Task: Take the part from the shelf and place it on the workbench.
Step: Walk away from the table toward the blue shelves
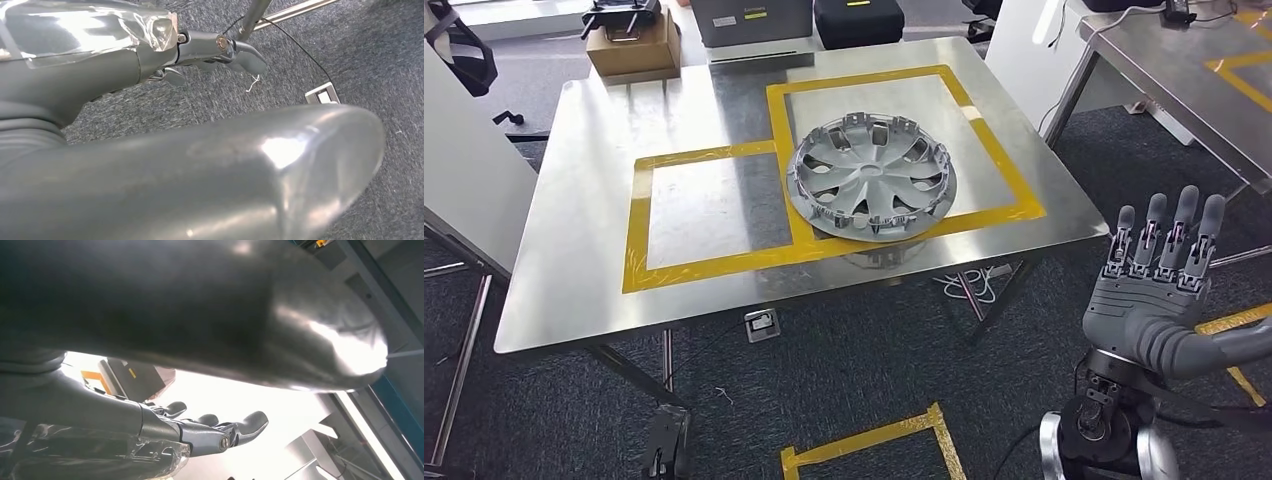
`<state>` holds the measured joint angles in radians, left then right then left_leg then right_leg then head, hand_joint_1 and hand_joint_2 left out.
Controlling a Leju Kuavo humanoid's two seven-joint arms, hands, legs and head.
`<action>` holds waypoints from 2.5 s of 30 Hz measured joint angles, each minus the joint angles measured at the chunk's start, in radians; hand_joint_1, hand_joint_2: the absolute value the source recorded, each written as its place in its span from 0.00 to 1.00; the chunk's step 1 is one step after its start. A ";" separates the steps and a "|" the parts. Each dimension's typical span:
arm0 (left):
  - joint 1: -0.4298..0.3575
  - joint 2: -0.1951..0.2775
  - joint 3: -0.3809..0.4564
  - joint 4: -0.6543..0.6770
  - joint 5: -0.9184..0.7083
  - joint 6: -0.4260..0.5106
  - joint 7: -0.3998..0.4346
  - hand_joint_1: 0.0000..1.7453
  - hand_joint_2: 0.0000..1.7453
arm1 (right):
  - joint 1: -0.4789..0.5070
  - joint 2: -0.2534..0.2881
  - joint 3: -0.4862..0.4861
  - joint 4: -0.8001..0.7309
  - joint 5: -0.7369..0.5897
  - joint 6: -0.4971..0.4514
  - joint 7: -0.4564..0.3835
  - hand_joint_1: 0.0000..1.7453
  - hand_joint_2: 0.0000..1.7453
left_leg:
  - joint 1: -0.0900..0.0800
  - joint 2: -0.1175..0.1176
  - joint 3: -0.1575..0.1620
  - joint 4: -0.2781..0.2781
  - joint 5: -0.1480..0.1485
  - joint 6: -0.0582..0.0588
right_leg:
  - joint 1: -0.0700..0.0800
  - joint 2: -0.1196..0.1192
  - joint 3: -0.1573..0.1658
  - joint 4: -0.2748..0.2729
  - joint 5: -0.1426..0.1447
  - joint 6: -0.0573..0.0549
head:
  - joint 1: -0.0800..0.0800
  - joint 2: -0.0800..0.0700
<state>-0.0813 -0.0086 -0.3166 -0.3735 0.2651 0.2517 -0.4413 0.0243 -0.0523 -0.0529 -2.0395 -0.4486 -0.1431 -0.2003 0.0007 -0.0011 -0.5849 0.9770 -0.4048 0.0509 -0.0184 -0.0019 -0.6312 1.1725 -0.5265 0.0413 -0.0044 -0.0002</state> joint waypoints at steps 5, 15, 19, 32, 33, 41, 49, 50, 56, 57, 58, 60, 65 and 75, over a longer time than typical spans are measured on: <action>-0.001 -0.001 0.000 0.000 -0.003 -0.002 0.003 0.00 0.00 | 0.004 0.001 -0.003 -0.005 -0.003 0.000 0.005 0.00 0.00 | -0.006 -0.001 -0.018 0.017 0.010 -0.023 | 0.009 0.001 0.100 -0.189 0.054 -0.019 | -0.001 0.000; 0.000 0.001 -0.004 0.000 -0.016 -0.015 0.019 0.00 0.00 | 0.031 0.010 -0.020 -0.025 -0.006 0.006 0.015 0.00 0.00 | 0.009 -0.001 -0.055 0.226 -0.129 -0.055 | 0.006 0.000 0.059 -0.190 0.101 -0.046 | -0.005 0.000; -0.004 0.004 -0.004 0.000 -0.017 -0.016 0.023 0.00 0.00 | 0.033 0.012 -0.027 -0.031 -0.006 0.014 0.019 0.00 0.00 | -0.003 0.001 0.069 0.016 -0.076 -0.020 | 0.011 -0.001 0.053 -0.191 0.115 -0.031 | -0.004 0.000; -0.005 -0.005 -0.004 0.000 -0.020 -0.020 0.026 0.00 0.00 | 0.033 0.013 -0.042 -0.039 -0.006 0.016 0.025 0.00 0.00 | 0.000 0.006 -0.011 0.008 0.005 -0.006 | -0.009 0.001 0.070 -0.112 0.024 0.021 | 0.001 0.000; -0.005 -0.005 -0.004 0.000 -0.021 -0.021 0.026 0.00 0.00 | 0.032 0.013 -0.044 -0.039 -0.006 0.015 0.025 0.00 0.00 | -0.001 0.005 -0.018 0.015 0.006 -0.011 | -0.009 0.002 0.096 -0.160 0.034 0.017 | 0.000 0.000; -0.002 -0.006 -0.004 0.000 -0.019 -0.023 0.030 0.00 0.00 | 0.026 0.020 -0.050 -0.043 -0.003 0.014 0.024 0.00 0.00 | 0.010 0.001 -0.082 0.151 -0.092 -0.056 | -0.009 0.001 0.082 -0.182 0.075 -0.041 | -0.003 0.000; -0.006 -0.004 -0.004 0.000 -0.016 -0.033 0.031 0.00 0.00 | 0.026 0.021 -0.051 -0.042 0.007 0.017 0.025 0.00 0.00 | 0.005 0.000 0.056 0.063 -0.097 -0.033 | 0.004 0.001 0.038 -0.181 0.117 -0.031 | -0.002 0.000; -0.007 -0.003 -0.004 0.000 -0.017 -0.033 0.031 0.00 0.00 | 0.026 0.020 -0.051 -0.042 0.008 0.019 0.025 0.00 0.00 | 0.000 0.000 0.075 0.031 -0.091 -0.026 | 0.004 0.001 0.036 -0.181 0.121 -0.026 | -0.002 0.000; -0.007 -0.004 -0.003 0.000 -0.016 -0.033 0.030 0.00 0.00 | 0.038 0.016 -0.053 -0.044 0.007 0.032 0.026 0.00 0.00 | 0.000 0.008 0.051 -0.010 -0.032 0.010 | 0.001 0.000 -0.008 -0.112 0.072 -0.011 | -0.001 0.000; -0.007 -0.004 -0.003 0.000 -0.015 -0.033 0.030 0.00 0.00 | 0.040 0.015 -0.053 -0.044 0.007 0.033 0.026 0.00 0.00 | -0.002 0.009 0.039 -0.010 -0.021 0.013 | 0.001 0.001 -0.032 -0.049 0.028 -0.014 | -0.001 0.000; -0.006 -0.005 -0.003 0.000 -0.015 -0.033 0.030 0.00 0.00 | 0.042 0.014 -0.053 -0.044 0.007 0.033 0.026 0.00 0.00 | -0.003 0.009 0.024 -0.009 -0.011 0.014 | 0.000 0.001 -0.054 0.022 -0.009 -0.013 | 0.000 0.000; -0.005 -0.006 -0.003 0.000 -0.015 -0.033 0.030 0.00 0.00 | 0.045 0.013 -0.054 -0.044 0.006 0.033 0.026 0.00 0.00 | -0.005 0.010 -0.005 -0.006 0.008 0.011 | -0.003 0.001 -0.062 0.105 -0.036 0.001 | 0.000 0.000; -0.004 -0.007 -0.003 0.000 -0.014 -0.033 0.030 0.00 0.00 | 0.042 0.011 -0.053 -0.044 0.006 0.035 0.026 0.00 0.00 | -0.006 0.010 -0.061 0.019 0.043 -0.012 | -0.007 0.002 0.139 -0.158 0.010 0.019 | -0.001 0.000; 0.003 -0.007 -0.003 0.000 -0.012 -0.040 0.032 0.00 0.00 | 0.029 0.010 -0.052 -0.037 0.007 0.045 0.030 0.00 0.00 | 0.012 0.003 -0.132 0.298 -0.154 -0.065 | -0.006 -0.002 0.070 -0.185 0.085 -0.041 | -0.003 0.000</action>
<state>-0.0782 -0.0157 -0.3197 -0.3735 0.2530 0.2112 -0.4096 0.0535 -0.0425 -0.1048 -2.0767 -0.4419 -0.0976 -0.1699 0.0130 0.0021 -0.7166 1.2746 -0.5589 -0.0142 -0.0239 -0.0034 -0.5610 0.9877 -0.4418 0.0003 -0.0071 -0.0001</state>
